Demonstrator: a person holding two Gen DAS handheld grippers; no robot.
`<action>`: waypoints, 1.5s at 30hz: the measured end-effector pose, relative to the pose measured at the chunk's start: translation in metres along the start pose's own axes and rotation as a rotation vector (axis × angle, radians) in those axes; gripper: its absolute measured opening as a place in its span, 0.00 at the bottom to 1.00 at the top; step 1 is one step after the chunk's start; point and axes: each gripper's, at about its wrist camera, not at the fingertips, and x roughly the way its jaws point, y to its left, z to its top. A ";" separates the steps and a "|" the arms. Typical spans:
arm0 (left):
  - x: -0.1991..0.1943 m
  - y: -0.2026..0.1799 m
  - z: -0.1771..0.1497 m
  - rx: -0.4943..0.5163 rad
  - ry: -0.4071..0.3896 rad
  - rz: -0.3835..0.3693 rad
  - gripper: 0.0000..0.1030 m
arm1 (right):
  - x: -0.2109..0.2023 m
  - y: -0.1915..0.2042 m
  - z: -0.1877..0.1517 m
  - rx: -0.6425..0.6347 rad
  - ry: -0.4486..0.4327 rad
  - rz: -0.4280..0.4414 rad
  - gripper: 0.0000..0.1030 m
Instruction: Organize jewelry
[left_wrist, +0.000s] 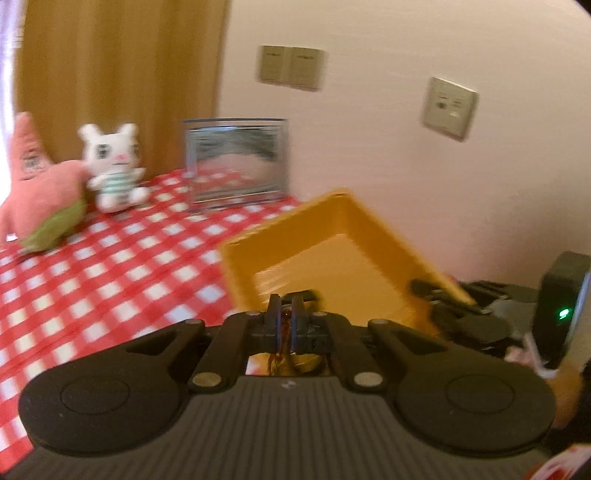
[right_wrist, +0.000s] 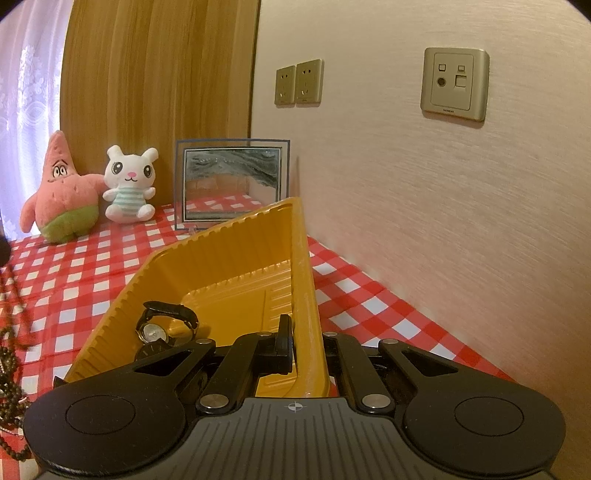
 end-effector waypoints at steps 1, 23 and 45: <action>0.004 -0.006 0.001 0.001 0.002 -0.024 0.04 | 0.000 0.000 0.000 -0.001 0.000 0.001 0.04; 0.048 -0.021 -0.008 -0.030 0.092 -0.076 0.23 | 0.000 -0.006 -0.005 0.035 0.026 0.006 0.04; -0.057 0.043 -0.056 -0.273 0.063 0.405 0.24 | 0.008 -0.025 -0.005 0.003 0.015 0.119 0.04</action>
